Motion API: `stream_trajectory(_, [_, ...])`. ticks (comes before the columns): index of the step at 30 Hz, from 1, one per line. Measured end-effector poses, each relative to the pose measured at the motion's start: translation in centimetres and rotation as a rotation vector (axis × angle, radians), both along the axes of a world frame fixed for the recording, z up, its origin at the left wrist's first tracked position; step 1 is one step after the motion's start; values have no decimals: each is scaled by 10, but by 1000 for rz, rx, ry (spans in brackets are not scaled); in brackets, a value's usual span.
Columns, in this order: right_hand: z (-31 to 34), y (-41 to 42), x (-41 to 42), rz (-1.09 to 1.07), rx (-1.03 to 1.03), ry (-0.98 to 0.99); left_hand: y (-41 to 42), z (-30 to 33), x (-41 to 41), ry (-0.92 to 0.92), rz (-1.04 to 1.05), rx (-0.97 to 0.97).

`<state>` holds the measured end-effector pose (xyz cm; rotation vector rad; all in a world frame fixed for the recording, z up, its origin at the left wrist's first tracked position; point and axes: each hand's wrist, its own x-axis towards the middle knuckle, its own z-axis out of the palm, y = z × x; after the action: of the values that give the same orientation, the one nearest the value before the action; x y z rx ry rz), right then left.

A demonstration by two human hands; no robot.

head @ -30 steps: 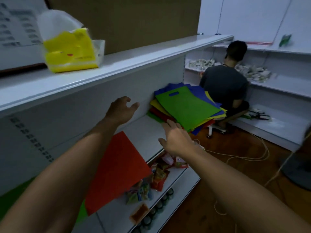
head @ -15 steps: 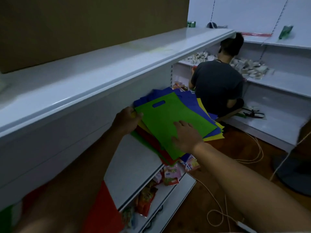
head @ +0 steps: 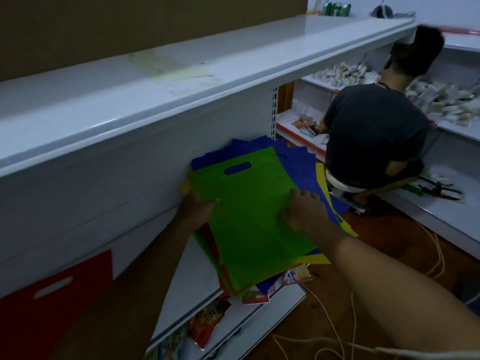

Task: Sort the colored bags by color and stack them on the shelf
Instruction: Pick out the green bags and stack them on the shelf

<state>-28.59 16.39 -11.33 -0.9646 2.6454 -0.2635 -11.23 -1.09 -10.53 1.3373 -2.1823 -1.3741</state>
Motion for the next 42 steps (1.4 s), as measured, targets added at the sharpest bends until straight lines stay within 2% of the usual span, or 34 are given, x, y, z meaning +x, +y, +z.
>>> stream_trajectory(3, [1, -2, -3, 54, -37, 64, -2, -2, -5, 23, 111, -21])
stream_trajectory(7, [5, -8, -6, 15, -142, -31, -5, 1, -9, 118, 234, -24])
stream_trajectory(11, [5, -4, -12, -53, -128, -106, 2, 3, -19, 89, 175, -2])
stream_trajectory(14, [2, -1, -15, -42, -124, -84, 5, 0, -22, 65, 184, -90])
stream_trajectory(17, [2, -2, -16, -63, -205, -100, 9, 8, -20, 140, 184, -170])
stream_trajectory(20, [2, -6, -15, -22, -230, -84, 6, 19, -10, 240, 201, -160])
stream_trajectory(23, [7, -15, -6, 8, -387, -199, -2, 33, 12, 334, 254, -131])
stream_trajectory(25, [14, -21, 10, 12, -545, -301, -9, 41, 35, 388, 298, -99])
stream_trajectory(30, [40, -38, 77, 201, -741, -324, -24, 68, 110, 365, 391, -99])
stream_trajectory(34, [52, -60, 145, 366, -657, -256, -31, 85, 191, 316, 378, -141])
stream_trajectory(39, [52, -91, 257, 378, -559, -196, -53, 89, 321, 252, 439, -177])
stream_trajectory(42, [50, -106, 329, 407, -584, -252, -57, 90, 395, 258, 471, -232])
